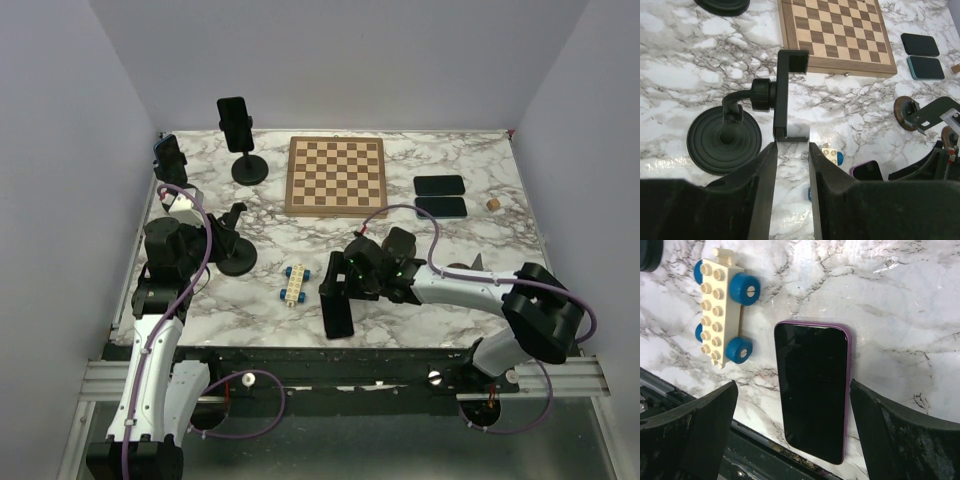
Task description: Remove the phone from the phone stand
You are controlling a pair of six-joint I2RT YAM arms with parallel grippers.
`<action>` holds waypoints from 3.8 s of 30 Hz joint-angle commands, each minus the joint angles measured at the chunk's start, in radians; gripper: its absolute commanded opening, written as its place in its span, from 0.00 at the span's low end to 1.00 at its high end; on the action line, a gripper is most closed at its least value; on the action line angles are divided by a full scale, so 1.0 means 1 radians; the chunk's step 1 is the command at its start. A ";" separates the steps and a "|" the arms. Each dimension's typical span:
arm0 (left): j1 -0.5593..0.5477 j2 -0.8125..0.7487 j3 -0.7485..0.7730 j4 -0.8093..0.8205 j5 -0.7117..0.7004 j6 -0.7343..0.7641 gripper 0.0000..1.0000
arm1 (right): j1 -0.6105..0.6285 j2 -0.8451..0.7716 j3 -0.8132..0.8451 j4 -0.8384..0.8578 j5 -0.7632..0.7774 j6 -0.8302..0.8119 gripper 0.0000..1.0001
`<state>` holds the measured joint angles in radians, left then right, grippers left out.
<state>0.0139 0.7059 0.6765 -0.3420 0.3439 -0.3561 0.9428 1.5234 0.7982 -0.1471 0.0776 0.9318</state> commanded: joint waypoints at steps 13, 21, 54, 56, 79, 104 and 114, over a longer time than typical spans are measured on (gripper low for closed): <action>0.012 -0.046 0.026 -0.044 -0.091 0.008 0.99 | 0.007 -0.228 -0.107 -0.002 0.054 -0.098 1.00; 0.013 -0.147 0.111 -0.114 -0.238 -0.018 0.99 | 0.007 -0.306 -0.140 -0.022 0.041 -0.108 1.00; 0.347 0.747 0.628 0.191 -0.066 0.302 0.89 | 0.007 -0.829 -0.137 -0.272 0.128 -0.193 1.00; 0.358 0.783 0.648 0.183 -0.045 0.328 0.89 | 0.008 -0.854 -0.122 -0.307 0.141 -0.201 1.00; 0.380 0.972 0.765 0.220 0.174 0.236 0.40 | 0.007 -0.759 -0.108 -0.248 0.111 -0.212 1.00; 0.273 0.673 0.483 0.282 0.077 -0.091 0.00 | 0.007 -0.611 -0.131 -0.134 0.016 -0.174 1.00; 0.064 0.572 0.427 0.265 0.033 -0.114 0.00 | 0.007 -0.575 -0.141 -0.101 -0.012 -0.154 1.00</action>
<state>0.1490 1.3323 1.1061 -0.1207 0.3828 -0.4160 0.9436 0.9375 0.6678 -0.2768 0.0883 0.7647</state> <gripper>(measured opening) 0.151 0.998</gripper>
